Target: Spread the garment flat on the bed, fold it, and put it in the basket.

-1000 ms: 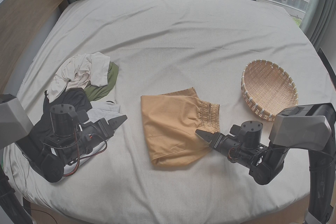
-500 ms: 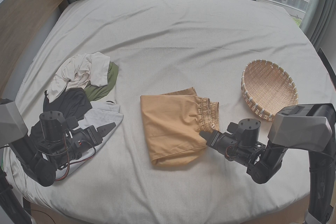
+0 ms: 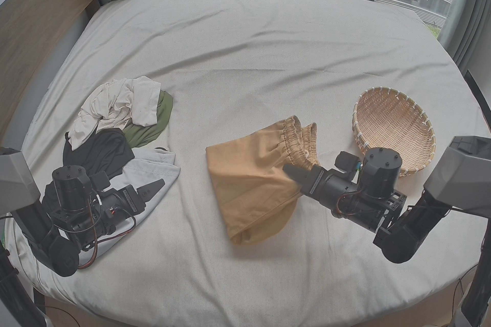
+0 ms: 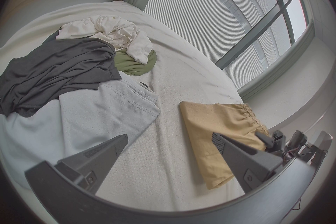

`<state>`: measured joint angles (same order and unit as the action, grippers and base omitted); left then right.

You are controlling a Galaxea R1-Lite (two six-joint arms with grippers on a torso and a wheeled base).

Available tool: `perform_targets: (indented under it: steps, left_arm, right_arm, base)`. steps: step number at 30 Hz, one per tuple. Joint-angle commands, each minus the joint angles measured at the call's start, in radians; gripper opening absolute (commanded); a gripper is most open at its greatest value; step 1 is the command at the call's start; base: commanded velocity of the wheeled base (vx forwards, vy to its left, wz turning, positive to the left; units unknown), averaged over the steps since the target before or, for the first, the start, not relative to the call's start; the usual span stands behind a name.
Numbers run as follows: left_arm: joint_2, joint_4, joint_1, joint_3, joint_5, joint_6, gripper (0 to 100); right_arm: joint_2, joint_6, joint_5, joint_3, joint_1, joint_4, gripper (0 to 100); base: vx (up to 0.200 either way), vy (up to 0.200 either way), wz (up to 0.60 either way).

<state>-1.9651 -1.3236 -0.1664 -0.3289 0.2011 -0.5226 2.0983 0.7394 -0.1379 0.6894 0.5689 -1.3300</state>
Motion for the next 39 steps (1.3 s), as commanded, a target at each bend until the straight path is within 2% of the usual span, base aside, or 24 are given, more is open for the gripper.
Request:
perform_targets:
  steps: [1, 26, 39]
  left_arm:
    - [0.002, -0.006, -0.001, 0.01, -0.002, 0.001, 100]
    - [-0.005, -0.083, -0.008, 0.041, -0.002, -0.001, 100]
    - [-0.009, -0.089, -0.01, 0.048, -0.002, 0.001, 100]
  right_arm:
    - [-0.104, -0.011, -0.005, 0.007, 0.009, 0.006, 0]
    - [-0.27, -0.12, -0.009, 0.093, -0.038, 0.186, 0]
    - [-0.354, -0.176, -0.005, 0.125, -0.13, 0.253, 0]
  base:
    - [0.0, 0.0, 0.0]
    - [0.0, 0.0, 0.0]
    - [0.0, 0.0, 0.0]
